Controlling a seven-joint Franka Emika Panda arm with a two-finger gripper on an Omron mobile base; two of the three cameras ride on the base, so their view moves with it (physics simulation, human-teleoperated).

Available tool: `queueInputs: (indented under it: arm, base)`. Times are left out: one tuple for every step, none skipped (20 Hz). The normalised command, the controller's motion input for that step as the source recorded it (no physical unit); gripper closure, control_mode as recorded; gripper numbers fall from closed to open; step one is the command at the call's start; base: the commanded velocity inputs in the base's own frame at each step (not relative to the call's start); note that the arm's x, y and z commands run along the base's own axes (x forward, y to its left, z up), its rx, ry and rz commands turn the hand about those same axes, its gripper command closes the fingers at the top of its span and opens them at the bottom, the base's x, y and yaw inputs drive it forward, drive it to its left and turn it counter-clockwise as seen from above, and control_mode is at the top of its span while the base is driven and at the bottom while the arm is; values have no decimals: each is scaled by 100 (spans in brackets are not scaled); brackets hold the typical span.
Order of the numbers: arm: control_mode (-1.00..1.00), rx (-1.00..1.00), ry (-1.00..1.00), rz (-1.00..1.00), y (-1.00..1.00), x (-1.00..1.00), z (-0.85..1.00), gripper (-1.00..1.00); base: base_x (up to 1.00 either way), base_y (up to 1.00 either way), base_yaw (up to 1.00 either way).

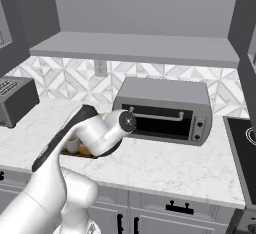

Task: Pick the kettle from the counter and place it on the tray. Then pick the mug from the cabinet and place it on the tray. Then close the cabinet doors.

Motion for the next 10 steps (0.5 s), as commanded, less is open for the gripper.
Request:
queueInputs:
  arm:
    - [-100,13,35,-41,-74,0,92,-100]
    - [-100,13,34,-39,-81,0,84,-100]
    - [-100,17,27,-36,-91,0,78,-100]
    - [-100,18,21,-32,-95,0,69,-100]
    - [-100,22,16,-28,-99,-3,56,-100]
    - [-100,26,9,-21,-94,0,41,-100]
    - [-100,32,3,-9,-84,0,21,-100]
    - [-100,34,1,0,-62,0,1,-100]
    - [-100,35,1,0,-59,0,9,-100]
    - [-100,28,0,0,-58,0,0,-100]
  base:
    - [0,0,0]
    - [0,0,0]
    - [0,0,0]
    - [0,0,0]
    - [0,0,0]
    - [0,0,0]
    - [0,0,0]
    - [0,0,0]
    - [0,0,0]
    - [0,0,0]
